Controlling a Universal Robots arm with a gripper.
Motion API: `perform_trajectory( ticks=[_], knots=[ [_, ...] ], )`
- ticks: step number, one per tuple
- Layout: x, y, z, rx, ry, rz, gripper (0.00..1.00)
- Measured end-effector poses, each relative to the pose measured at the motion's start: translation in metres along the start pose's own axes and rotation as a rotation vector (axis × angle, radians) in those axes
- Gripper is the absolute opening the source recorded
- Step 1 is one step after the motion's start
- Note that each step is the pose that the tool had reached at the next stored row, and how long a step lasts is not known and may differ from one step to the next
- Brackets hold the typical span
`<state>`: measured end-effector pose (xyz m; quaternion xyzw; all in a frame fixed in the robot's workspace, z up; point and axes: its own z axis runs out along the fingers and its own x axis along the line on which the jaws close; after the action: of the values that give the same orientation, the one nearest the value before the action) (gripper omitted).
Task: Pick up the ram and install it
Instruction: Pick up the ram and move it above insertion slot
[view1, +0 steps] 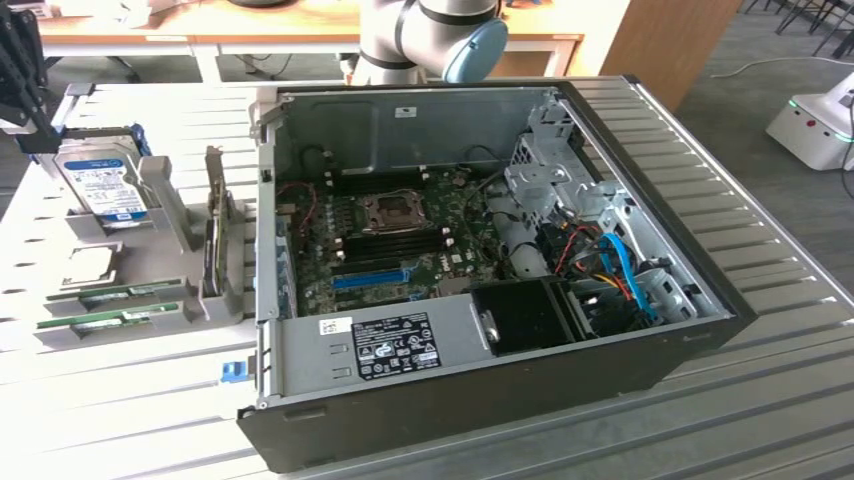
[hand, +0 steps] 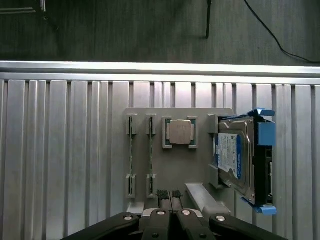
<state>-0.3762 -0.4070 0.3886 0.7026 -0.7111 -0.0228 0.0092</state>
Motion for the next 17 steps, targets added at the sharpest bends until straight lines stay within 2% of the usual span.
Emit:
perform_trajectory(
  ticks=[13, 14, 15, 17],
  knots=[
    [0.0, 0.0, 0.0001, 0.0, 0.0001, 0.0, 0.11],
    [0.0, 0.0, 0.0001, 0.0, 0.0, 0.0, 0.11],
    [0.0, 0.0, 0.0001, 0.0001, 0.0, 0.0, 0.16],
    [0.0, 0.0, 0.0001, 0.0, 0.0, 0.0, 0.16]
  ],
)
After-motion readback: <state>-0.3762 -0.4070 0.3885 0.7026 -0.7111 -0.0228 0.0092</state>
